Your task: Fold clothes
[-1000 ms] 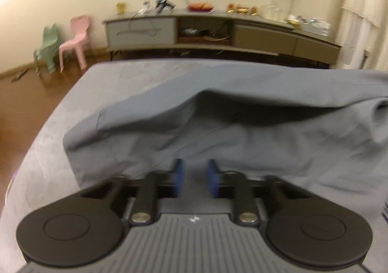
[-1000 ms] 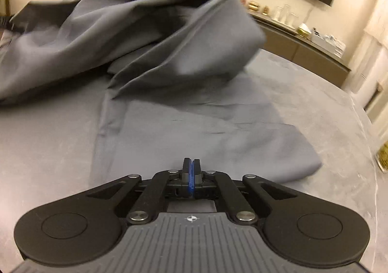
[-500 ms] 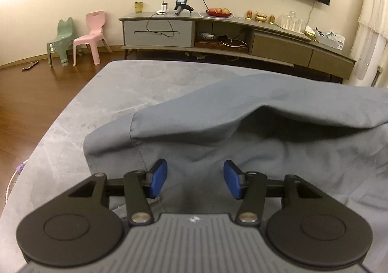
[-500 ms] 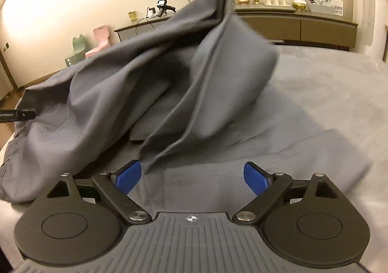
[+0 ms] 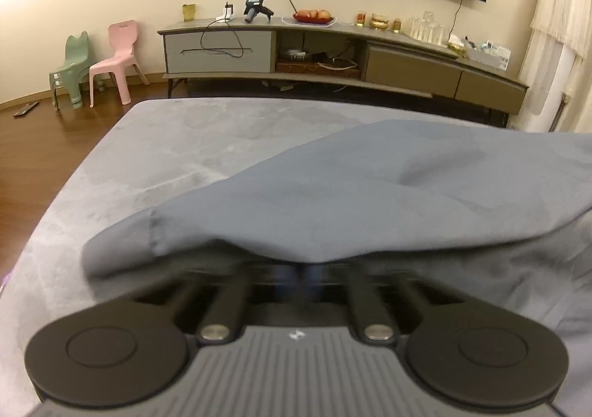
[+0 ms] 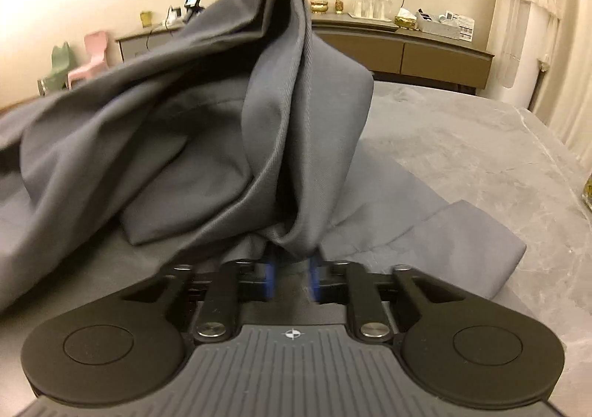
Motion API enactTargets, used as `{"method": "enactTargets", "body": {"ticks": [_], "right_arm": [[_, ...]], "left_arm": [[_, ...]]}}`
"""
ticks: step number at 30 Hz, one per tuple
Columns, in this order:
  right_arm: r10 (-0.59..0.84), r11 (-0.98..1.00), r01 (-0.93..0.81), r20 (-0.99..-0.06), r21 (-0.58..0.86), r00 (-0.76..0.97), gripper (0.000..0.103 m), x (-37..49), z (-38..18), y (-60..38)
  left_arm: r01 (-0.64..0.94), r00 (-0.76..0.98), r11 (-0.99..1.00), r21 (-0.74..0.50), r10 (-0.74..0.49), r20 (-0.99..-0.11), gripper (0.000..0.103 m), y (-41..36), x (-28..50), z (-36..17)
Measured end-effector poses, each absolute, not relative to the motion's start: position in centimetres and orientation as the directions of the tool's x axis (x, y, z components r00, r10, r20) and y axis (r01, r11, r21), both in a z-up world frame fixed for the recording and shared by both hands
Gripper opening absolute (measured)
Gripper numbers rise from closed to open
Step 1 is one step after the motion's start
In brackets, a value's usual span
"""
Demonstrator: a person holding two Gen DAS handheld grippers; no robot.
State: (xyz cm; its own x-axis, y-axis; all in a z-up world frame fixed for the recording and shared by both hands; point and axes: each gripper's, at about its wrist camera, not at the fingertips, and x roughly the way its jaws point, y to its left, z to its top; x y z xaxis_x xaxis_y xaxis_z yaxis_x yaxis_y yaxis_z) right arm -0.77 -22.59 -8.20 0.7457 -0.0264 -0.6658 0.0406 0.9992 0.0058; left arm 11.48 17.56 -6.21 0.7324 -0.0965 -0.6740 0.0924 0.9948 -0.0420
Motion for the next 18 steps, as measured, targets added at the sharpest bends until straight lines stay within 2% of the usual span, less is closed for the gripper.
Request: {"method": "enactTargets", "body": {"ticks": [3,7,12,14,15,16,18], "right_arm": [[-0.073,0.997,0.042,-0.634,-0.064,0.77,0.002,-1.8,-7.6,-23.6],[-0.179,0.982,0.11,-0.57,-0.154,0.802,0.002,-3.0,-5.4,-26.0],[-0.195,0.981,0.158,-0.589,-0.114,0.784,0.003,-3.9,-5.9,-27.3],[-0.169,0.983,0.178,-0.6,-0.046,0.782,0.018,-4.4,-6.5,-26.5],[-0.166,0.983,0.177,-0.603,-0.041,0.78,0.043,-4.2,-6.8,-26.4],[-0.163,0.984,0.177,-0.607,-0.037,0.778,0.073,-4.1,-7.1,-26.2],[-0.156,0.984,0.176,-0.615,-0.029,0.773,0.094,-3.7,-7.6,-25.8]], "left_arm": [[0.055,0.786,0.998,-0.039,-0.067,-0.615,0.0,18.3,10.7,-5.0],[0.016,0.844,0.992,-0.128,-0.082,-0.531,0.0,20.4,9.4,-2.3],[0.032,0.832,0.988,-0.152,-0.111,-0.544,0.0,20.5,9.6,-2.2],[0.038,0.818,0.99,-0.137,-0.11,-0.564,0.0,20.1,9.8,-2.8],[0.042,0.813,0.991,-0.126,-0.107,-0.573,0.0,20.0,9.9,-3.1],[0.048,0.808,0.992,-0.113,-0.105,-0.579,0.001,19.7,9.9,-3.3],[0.063,0.805,0.994,-0.092,-0.105,-0.584,0.002,19.3,9.9,-3.6]]}}
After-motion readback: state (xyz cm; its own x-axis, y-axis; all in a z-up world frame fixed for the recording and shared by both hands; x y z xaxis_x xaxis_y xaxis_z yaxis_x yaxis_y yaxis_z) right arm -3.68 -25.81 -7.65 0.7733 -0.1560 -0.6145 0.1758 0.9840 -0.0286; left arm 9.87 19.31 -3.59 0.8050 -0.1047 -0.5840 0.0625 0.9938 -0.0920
